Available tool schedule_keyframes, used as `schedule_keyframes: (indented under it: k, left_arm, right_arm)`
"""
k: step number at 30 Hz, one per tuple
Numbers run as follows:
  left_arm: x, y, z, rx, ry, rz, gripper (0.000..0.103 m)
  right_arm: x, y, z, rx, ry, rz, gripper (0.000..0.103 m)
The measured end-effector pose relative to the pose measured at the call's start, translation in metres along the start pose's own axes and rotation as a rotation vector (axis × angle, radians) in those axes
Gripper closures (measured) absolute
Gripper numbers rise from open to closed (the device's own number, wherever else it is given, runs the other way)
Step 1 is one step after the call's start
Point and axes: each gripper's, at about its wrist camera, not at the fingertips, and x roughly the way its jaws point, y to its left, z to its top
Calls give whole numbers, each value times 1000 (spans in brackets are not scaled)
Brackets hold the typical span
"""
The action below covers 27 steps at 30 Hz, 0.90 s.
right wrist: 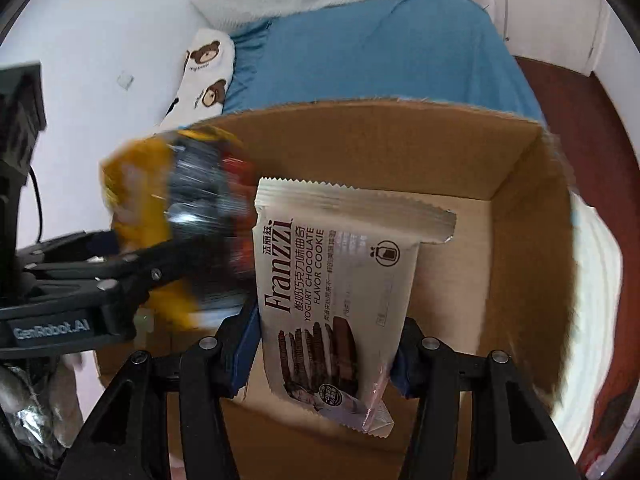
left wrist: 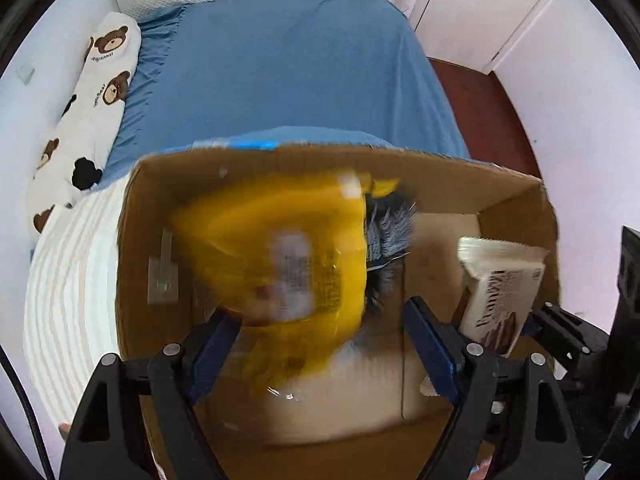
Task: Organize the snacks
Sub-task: 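Carry the biscuit bag with the left tool while the right tool carries the cookie pack into the box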
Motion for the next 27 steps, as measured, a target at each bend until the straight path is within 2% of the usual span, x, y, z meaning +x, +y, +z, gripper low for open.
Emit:
schedule_keyframes:
  k: [1,2,3,9,17,20,27]
  left_arm:
    - [5,0,4,6,11,1,21]
    - [7,-1,6,5,14,-9,20]
    - [7,-4,15,4,16,-9,20]
    - [23,5,24,-4,27,-1,18]
    - [17,0,6,-22,25,-13,18]
    - [1,-6,-8,-26,-10,-15,18]
    - [-49,-13,-47,-34,-157,23,18]
  right_arm:
    - [7,-2,3,7,8,1,40]
    - [14,-10,7,13,13,-4,20]
    - [20,-14,8,18,18,-14,7]
    - [22,-25,-2,30,27,-55,6]
    - [-5,-14,-21,36,-14,-81,6]
    - [-22,-13,-30,43,-54,-102,6]
    - [-70,3,-60,28,-175,-173,6]
